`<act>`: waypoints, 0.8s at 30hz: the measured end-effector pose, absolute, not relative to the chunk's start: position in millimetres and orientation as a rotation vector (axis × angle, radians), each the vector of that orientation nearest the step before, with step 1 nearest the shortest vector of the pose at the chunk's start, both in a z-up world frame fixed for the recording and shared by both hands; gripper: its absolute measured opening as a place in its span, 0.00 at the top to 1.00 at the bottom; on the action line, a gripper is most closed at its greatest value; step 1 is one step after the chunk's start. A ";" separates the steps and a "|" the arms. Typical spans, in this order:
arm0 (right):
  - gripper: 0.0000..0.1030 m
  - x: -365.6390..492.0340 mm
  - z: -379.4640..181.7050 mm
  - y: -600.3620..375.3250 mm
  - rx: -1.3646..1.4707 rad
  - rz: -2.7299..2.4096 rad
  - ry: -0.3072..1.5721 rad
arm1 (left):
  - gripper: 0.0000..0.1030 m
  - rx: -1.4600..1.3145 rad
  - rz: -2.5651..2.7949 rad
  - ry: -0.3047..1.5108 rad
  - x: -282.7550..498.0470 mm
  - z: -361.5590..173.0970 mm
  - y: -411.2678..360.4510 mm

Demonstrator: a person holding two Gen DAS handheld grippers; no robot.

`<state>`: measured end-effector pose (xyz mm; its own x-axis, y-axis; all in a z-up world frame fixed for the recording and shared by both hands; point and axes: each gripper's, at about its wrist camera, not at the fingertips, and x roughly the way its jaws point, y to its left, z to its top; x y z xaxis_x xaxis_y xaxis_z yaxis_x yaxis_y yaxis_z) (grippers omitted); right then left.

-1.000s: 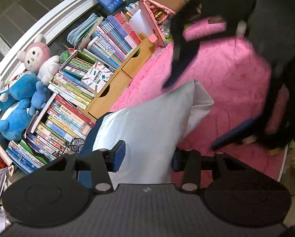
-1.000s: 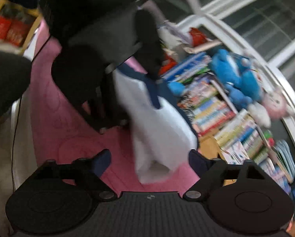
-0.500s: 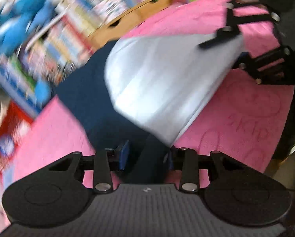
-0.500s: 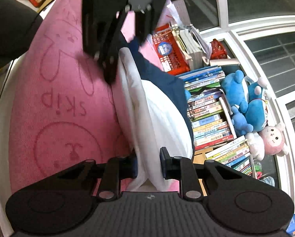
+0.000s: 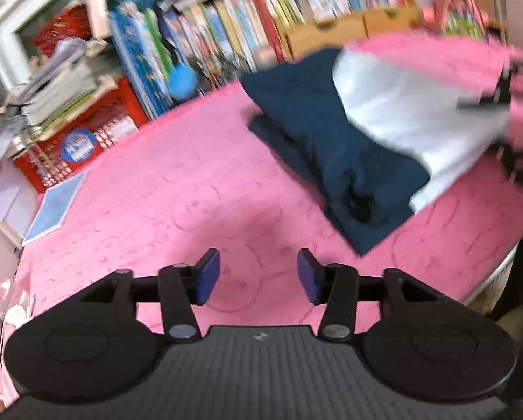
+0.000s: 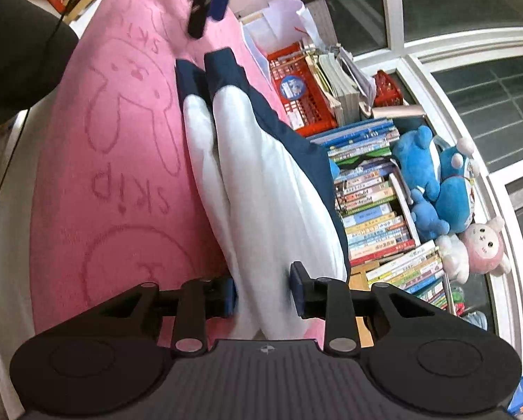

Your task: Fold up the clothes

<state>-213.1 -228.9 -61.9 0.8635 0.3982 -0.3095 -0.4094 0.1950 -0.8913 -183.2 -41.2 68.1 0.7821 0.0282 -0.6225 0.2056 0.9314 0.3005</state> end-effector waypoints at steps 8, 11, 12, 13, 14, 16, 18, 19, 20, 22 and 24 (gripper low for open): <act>0.73 -198.8 -30.1 -222.4 -1.002 0.634 0.135 | 0.02 0.912 -0.244 0.317 -218.7 32.1 -155.0; 0.73 -194.8 -15.9 -226.0 -0.935 0.662 0.171 | 0.03 1.057 -0.330 0.242 -214.6 -4.3 -196.4; 0.73 -194.6 -11.7 -227.2 -0.919 0.675 0.183 | 0.04 1.081 -0.356 0.228 -209.6 -12.4 -205.8; 0.73 -194.4 -6.7 -230.0 -0.889 0.691 0.203 | 0.05 1.090 -0.372 0.215 -203.8 -21.0 -215.3; 0.73 -194.3 -1.6 -233.2 -0.855 0.709 0.224 | 0.07 1.087 -0.383 0.210 -196.7 -25.2 -222.5; 0.71 -194.4 6.6 -242.8 -0.777 0.734 0.268 | 0.10 1.075 -0.400 0.211 -181.9 -30.1 -232.4; 0.71 -193.4 13.1 -254.5 -0.693 0.745 0.306 | 0.13 1.081 -0.408 0.214 -169.6 -35.7 -239.9; 0.71 -192.1 15.5 -259.4 -0.658 0.744 0.318 | 0.13 1.097 -0.410 0.213 -165.3 -39.5 -245.3; 0.71 -190.8 17.7 -264.2 -0.622 0.742 0.329 | 0.13 1.118 -0.409 0.208 -162.7 -43.5 -249.7; 0.71 -186.3 22.0 -272.2 -0.546 0.754 0.355 | 0.17 1.165 -0.404 0.193 -158.3 -51.8 -257.0; 0.71 -178.8 26.6 -282.0 -0.451 0.781 0.391 | 0.30 1.188 -0.390 0.174 -156.3 -57.4 -262.7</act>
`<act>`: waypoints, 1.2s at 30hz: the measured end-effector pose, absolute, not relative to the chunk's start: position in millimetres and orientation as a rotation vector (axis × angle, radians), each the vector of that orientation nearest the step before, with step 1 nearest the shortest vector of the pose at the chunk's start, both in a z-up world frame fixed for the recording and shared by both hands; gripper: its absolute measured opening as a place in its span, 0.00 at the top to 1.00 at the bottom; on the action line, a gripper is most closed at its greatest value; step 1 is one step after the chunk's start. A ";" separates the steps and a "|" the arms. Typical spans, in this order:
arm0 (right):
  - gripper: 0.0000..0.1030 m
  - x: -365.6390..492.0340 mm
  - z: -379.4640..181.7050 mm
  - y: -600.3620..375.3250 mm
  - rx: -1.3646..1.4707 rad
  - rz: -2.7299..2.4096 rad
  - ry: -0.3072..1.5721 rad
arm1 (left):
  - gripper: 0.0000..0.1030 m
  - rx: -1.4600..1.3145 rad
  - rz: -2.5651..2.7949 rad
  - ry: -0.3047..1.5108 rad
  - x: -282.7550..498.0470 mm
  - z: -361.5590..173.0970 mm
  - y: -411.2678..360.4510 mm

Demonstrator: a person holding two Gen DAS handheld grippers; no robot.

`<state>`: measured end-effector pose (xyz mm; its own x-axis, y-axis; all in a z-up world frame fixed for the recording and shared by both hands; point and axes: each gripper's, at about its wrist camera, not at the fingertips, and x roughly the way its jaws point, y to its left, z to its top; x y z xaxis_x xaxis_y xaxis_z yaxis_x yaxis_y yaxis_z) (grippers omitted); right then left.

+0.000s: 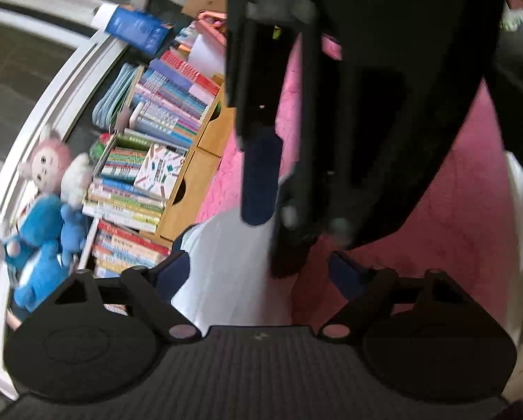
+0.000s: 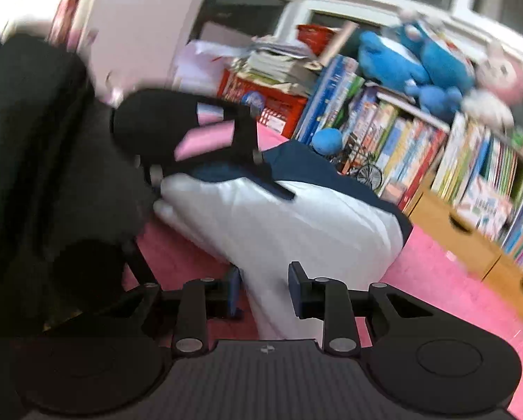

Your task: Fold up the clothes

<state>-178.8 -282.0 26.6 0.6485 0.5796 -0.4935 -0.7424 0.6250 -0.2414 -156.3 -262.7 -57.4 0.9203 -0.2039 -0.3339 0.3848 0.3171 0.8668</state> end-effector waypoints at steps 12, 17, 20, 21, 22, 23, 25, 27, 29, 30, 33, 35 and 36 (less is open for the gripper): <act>0.32 -93.5 -4.3 -434.2 0.698 0.804 0.790 | 0.59 1.059 -0.374 0.173 -158.3 -59.5 -260.3; 0.32 -54.7 -24.5 -427.0 0.884 0.815 0.902 | 0.65 0.865 -0.404 0.311 -145.9 -46.7 -252.8; 0.38 -29.8 -24.7 -412.5 0.842 0.744 0.960 | 0.66 0.664 -0.462 0.467 -125.0 -39.5 -240.9; 0.44 -22.3 -23.1 -409.4 0.821 0.717 0.964 | 0.67 0.600 -0.480 0.506 -120.2 -36.7 -233.6; 0.54 -15.2 -23.3 -407.5 0.809 0.691 0.966 | 0.67 0.560 -0.494 0.526 -116.5 -34.9 -227.7; 0.58 -8.4 -25.4 -406.2 0.803 0.664 0.968 | 0.67 0.553 -0.501 0.524 -115.6 -35.1 -225.4; 0.65 5.3 -31.3 -403.7 0.803 0.633 0.964 | 0.67 0.556 -0.509 0.507 -115.8 -36.9 -223.0; 0.65 22.9 -35.3 -398.6 0.804 0.622 0.972 | 0.67 0.554 -0.504 0.487 -120.3 -40.6 -221.9; 0.65 43.6 -35.4 -388.5 0.781 0.625 0.982 | 0.67 0.545 -0.497 0.465 -124.8 -44.3 -220.3; 0.63 52.3 -35.6 -385.3 0.775 0.627 0.989 | 0.67 0.533 -0.494 0.456 -126.6 -45.8 -219.0; 0.61 83.2 -36.4 -375.2 0.760 0.636 1.002 | 0.67 0.491 -0.494 0.456 -129.0 -46.2 -215.8; 0.64 100.4 -35.6 -367.8 0.743 0.618 0.993 | 0.67 0.460 -0.500 0.468 -129.7 -43.3 -214.1; 0.66 108.8 -34.0 -362.5 0.715 0.612 0.988 | 0.67 0.446 -0.506 0.475 -127.1 -41.4 -213.2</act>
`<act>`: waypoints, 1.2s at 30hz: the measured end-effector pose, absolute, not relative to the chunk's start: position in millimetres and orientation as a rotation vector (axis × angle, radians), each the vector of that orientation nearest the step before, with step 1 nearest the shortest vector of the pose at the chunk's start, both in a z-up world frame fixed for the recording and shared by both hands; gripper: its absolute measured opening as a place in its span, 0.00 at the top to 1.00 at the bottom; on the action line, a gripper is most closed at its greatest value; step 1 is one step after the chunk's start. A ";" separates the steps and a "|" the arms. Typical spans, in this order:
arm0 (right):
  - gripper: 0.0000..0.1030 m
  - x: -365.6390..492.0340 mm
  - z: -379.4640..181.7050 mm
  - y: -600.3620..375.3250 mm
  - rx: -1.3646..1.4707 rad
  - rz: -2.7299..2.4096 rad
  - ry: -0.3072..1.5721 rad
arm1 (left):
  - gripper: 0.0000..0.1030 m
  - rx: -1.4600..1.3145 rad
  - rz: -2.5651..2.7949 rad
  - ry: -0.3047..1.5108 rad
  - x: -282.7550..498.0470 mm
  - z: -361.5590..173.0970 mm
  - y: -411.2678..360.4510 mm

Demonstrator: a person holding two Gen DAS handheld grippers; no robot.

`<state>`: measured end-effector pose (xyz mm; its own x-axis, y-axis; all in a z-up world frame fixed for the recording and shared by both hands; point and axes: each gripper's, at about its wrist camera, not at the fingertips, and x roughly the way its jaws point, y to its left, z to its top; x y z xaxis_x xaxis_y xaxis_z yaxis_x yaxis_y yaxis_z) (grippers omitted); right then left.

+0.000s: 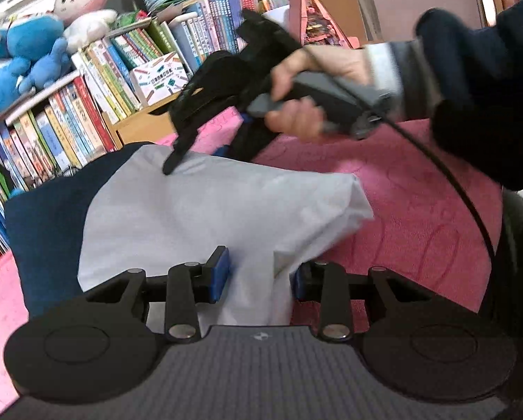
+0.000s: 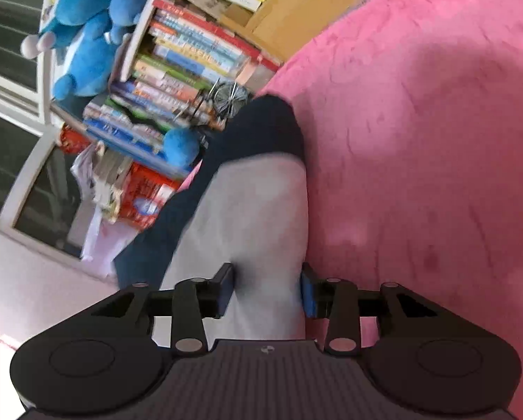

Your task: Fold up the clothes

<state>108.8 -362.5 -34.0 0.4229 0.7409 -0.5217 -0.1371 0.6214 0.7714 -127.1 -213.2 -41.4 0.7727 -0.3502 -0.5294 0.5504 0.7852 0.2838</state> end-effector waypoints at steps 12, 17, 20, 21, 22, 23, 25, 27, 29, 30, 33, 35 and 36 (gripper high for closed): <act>0.60 221.0 -22.5 -314.5 0.536 0.556 0.982 | 0.67 0.396 -0.516 0.487 -131.3 -38.8 -208.6; 0.62 236.1 -17.1 -316.1 0.526 0.424 0.886 | 0.67 0.412 -0.504 0.470 -133.8 -38.9 -210.3; 0.40 204.6 -4.4 -317.7 0.522 0.522 0.875 | 0.64 0.417 -0.496 0.461 -135.0 -39.7 -210.5; 0.34 187.5 3.1 -317.1 0.468 0.552 0.864 | 0.60 0.424 -0.487 0.452 -136.4 -40.2 -211.5; 0.34 165.7 10.7 -315.3 0.389 0.572 0.841 | 0.55 0.433 -0.477 0.442 -138.1 -40.8 -212.8; 0.33 142.7 18.3 -313.0 0.306 0.591 0.814 | 0.51 0.441 -0.466 0.432 -139.7 -41.4 -214.2; 0.28 95.9 31.7 -310.3 0.157 0.627 0.758 | 0.45 0.448 -0.440 0.413 -146.4 -43.5 -216.9; 0.17 45.2 37.3 -312.6 0.061 0.674 0.703 | 0.45 0.447 -0.428 0.408 -156.1 -44.1 -219.1; 0.11 8.3 38.9 -313.2 0.013 0.712 0.685 | 0.41 0.465 -0.419 0.408 -167.8 -42.9 -218.6; 0.10 -6.1 37.4 -315.6 -0.011 0.716 0.689 | 0.35 0.476 -0.410 0.411 -173.4 -41.2 -216.6; 0.10 -46.2 29.9 -328.4 -0.097 0.696 0.698 | 0.22 0.514 -0.379 0.415 -191.4 -34.8 -206.8; 0.10 -72.9 26.5 -339.4 -0.162 0.684 0.665 | 0.17 0.541 -0.355 0.410 -201.3 -28.7 -197.5; 0.07 -86.2 26.3 -343.8 -0.191 0.683 0.641 | 0.17 0.545 -0.334 0.398 -204.0 -22.1 -191.7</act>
<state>-86.2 -343.8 26.3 0.5940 0.5270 -0.6078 -0.6401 0.7673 0.0398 -204.0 -191.6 -22.1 0.8714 -0.1998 -0.4480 0.4066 0.8051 0.4319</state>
